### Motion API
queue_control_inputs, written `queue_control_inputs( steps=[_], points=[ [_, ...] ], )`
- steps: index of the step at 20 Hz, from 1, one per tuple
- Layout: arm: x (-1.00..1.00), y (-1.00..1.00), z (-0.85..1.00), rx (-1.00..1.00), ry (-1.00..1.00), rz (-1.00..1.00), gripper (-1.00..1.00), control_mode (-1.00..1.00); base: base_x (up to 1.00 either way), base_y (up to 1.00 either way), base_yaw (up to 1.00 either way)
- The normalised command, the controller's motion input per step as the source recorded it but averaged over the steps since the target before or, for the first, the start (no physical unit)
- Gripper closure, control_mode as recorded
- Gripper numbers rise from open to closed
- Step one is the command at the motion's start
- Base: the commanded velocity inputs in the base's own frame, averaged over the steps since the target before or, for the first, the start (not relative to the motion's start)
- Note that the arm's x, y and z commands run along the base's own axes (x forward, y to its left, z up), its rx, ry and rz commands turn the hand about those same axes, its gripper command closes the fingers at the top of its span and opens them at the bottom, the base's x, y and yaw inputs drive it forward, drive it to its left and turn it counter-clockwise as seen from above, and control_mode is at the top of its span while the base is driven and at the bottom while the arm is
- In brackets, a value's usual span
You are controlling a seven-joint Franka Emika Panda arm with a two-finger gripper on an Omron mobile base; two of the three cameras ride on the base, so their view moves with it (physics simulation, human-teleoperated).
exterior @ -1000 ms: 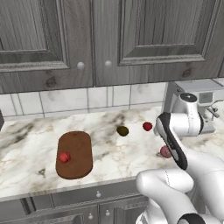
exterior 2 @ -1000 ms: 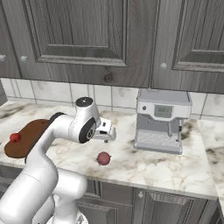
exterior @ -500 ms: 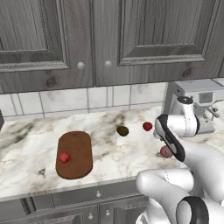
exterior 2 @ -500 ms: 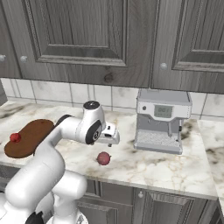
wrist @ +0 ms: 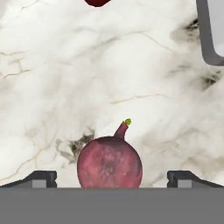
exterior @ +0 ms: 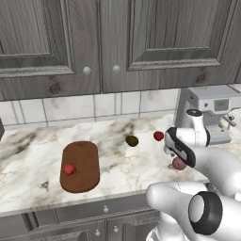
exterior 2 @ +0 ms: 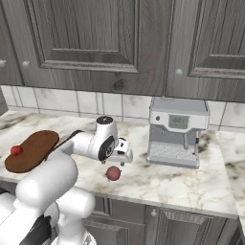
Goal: Place the avocado, onion, tomato, and bell pepper on the cutting board.
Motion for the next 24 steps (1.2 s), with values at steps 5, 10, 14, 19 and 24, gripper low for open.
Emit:
queue_control_inputs(
  steps=[5,10,14,19,24],
  points=[
    [0.0,-0.01,-0.33,0.0,0.08,0.0,-1.0,-1.0,0.0,0.0,0.0],
    [0.0,0.0,-0.33,0.0,0.1,0.0,-1.0,-1.0,0.0,0.0,0.0],
    [0.0,0.0,-0.36,0.0,0.1,0.0,-1.0,-1.0,0.0,0.0,0.0],
    [0.0,-0.02,-0.28,0.0,0.05,0.0,1.0,-1.0,0.0,0.0,0.0],
    [-0.08,-0.05,0.24,0.05,-0.01,-0.02,1.0,-1.0,0.0,0.0,0.0]
  ],
)
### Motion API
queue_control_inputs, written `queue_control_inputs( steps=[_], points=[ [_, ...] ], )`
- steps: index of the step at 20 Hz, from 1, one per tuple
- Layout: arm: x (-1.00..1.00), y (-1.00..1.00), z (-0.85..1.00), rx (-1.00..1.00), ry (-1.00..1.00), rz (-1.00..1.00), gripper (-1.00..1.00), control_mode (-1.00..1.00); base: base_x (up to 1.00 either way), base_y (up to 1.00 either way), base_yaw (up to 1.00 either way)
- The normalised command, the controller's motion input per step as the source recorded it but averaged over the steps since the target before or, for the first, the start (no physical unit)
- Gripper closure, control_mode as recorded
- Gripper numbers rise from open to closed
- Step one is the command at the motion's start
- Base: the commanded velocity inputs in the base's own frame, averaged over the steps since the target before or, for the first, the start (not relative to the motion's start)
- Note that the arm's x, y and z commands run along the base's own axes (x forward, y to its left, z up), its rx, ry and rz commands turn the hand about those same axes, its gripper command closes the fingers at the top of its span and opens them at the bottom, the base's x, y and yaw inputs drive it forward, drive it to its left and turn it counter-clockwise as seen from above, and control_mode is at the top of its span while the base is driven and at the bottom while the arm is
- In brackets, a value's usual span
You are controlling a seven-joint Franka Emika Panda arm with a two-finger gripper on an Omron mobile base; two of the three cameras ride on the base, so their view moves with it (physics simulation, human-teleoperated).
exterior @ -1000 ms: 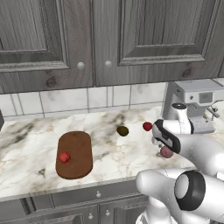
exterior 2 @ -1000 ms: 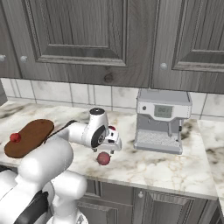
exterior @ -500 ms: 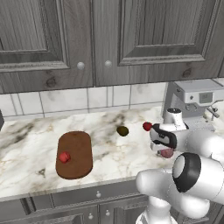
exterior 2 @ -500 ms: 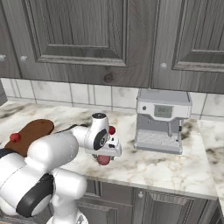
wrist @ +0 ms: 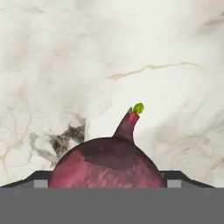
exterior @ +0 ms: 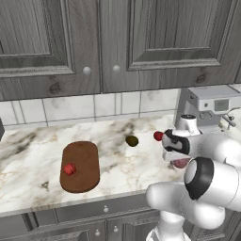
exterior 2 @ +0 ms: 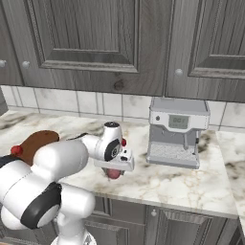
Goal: Place the avocado, onion, tomato, and bell pepper on the cutting board.
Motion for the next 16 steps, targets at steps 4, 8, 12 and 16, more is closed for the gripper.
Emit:
queue_control_inputs(
  steps=[4,8,12,16],
  points=[
    [-0.09,0.18,0.77,0.12,-0.02,0.0,1.0,-1.0,0.0,0.0,0.0],
    [-0.27,0.41,0.64,0.04,-0.08,0.0,1.0,-1.0,0.0,0.0,0.0],
    [-0.09,0.79,0.54,-0.02,-0.03,0.03,1.0,-1.0,0.0,0.0,0.0],
    [-0.07,0.84,0.34,-0.06,-0.05,0.07,1.0,-1.0,0.0,0.0,0.0]
  ],
)
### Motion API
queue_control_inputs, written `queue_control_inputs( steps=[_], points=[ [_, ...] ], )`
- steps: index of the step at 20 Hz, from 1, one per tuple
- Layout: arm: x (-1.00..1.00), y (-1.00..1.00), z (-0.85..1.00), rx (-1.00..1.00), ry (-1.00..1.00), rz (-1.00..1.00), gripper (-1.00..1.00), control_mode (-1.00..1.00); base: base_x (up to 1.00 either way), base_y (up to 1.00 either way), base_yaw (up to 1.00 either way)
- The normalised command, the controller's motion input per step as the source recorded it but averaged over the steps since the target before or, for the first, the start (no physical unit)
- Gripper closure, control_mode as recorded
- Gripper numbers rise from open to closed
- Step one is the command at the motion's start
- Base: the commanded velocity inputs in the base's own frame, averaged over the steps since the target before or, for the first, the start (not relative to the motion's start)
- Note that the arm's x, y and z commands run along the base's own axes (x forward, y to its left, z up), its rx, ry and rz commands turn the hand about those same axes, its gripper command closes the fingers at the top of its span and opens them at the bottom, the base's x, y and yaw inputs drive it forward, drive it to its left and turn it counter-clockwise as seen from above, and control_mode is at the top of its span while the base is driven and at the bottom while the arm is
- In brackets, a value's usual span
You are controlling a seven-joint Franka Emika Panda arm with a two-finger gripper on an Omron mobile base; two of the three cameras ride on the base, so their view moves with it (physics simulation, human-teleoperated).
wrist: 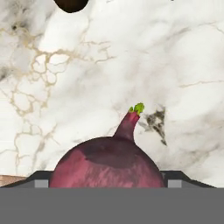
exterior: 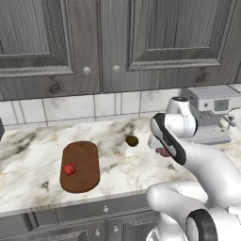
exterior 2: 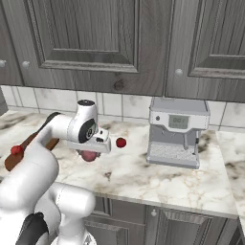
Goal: Place the avocado, onion, tomato, and bell pepper on the cutting board.
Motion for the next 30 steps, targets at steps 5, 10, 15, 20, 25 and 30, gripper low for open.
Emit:
queue_control_inputs(
  steps=[5,10,15,20,25,30],
  points=[
    [-0.13,0.7,0.16,0.0,-0.4,0.04,1.0,-1.0,0.0,0.0,0.0],
    [0.0,0.56,0.26,0.0,-0.34,0.02,1.0,-1.0,0.0,0.0,0.0],
    [0.09,0.38,0.21,0.01,-0.07,0.01,1.0,-1.0,0.0,0.0,0.0],
    [0.1,0.22,0.27,0.04,0.15,0.06,1.0,-1.0,0.0,0.0,0.0],
    [0.04,0.55,0.02,-0.01,0.03,0.02,1.0,-1.0,0.0,0.0,0.0],
    [0.03,0.71,-0.03,-0.02,-0.02,0.0,1.0,-1.0,0.0,0.0,0.0]
  ],
)
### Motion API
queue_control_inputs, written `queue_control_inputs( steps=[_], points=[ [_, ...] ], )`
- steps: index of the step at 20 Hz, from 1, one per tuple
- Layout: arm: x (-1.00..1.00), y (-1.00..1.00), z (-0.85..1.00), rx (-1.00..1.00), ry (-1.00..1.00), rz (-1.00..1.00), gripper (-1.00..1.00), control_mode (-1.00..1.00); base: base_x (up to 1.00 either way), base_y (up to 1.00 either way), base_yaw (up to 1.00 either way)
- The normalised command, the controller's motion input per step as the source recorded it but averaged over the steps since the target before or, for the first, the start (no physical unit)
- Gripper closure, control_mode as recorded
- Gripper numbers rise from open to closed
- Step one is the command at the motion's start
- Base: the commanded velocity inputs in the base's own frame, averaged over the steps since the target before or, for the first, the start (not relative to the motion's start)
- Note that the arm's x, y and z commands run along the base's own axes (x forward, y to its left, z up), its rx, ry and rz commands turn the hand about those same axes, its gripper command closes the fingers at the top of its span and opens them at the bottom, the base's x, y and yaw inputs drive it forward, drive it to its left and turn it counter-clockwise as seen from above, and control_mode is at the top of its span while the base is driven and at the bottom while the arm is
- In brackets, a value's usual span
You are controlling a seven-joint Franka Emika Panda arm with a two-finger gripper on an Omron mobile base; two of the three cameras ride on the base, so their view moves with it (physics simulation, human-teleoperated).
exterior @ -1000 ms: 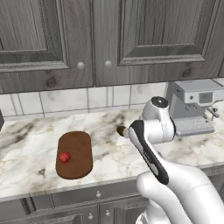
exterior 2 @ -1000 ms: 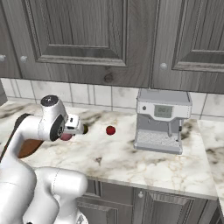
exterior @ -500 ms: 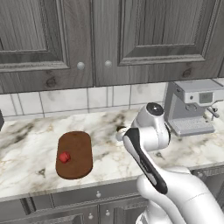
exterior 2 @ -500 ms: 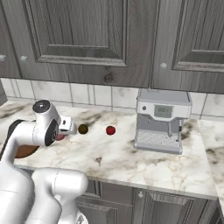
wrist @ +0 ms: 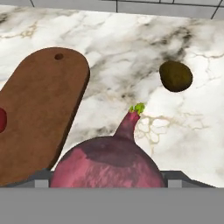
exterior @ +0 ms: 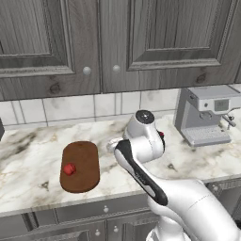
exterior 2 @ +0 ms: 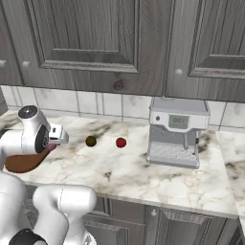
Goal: Place the avocado, onion, tomato, and bell pepper on the cutting board.
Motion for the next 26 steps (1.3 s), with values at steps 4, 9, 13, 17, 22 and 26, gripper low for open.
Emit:
queue_control_inputs(
  steps=[4,9,13,17,22,26],
  points=[
    [0.21,0.69,-0.06,0.0,0.0,0.05,1.0,-1.0,0.0,0.0,0.0],
    [0.5,0.42,-0.01,0.01,0.05,0.05,1.0,-1.0,0.0,0.0,0.0],
    [0.53,0.3,0.0,0.02,0.05,0.05,1.0,-1.0,0.0,0.0,0.0],
    [0.34,0.31,-0.09,0.0,0.01,0.01,1.0,-1.0,0.0,0.0,0.0],
    [0.23,0.34,-0.21,0.0,0.0,0.0,1.0,-1.0,0.0,0.0,0.0],
    [0.27,0.27,-0.3,0.0,0.01,0.0,1.0,-1.0,0.0,0.0,0.0]
  ],
)
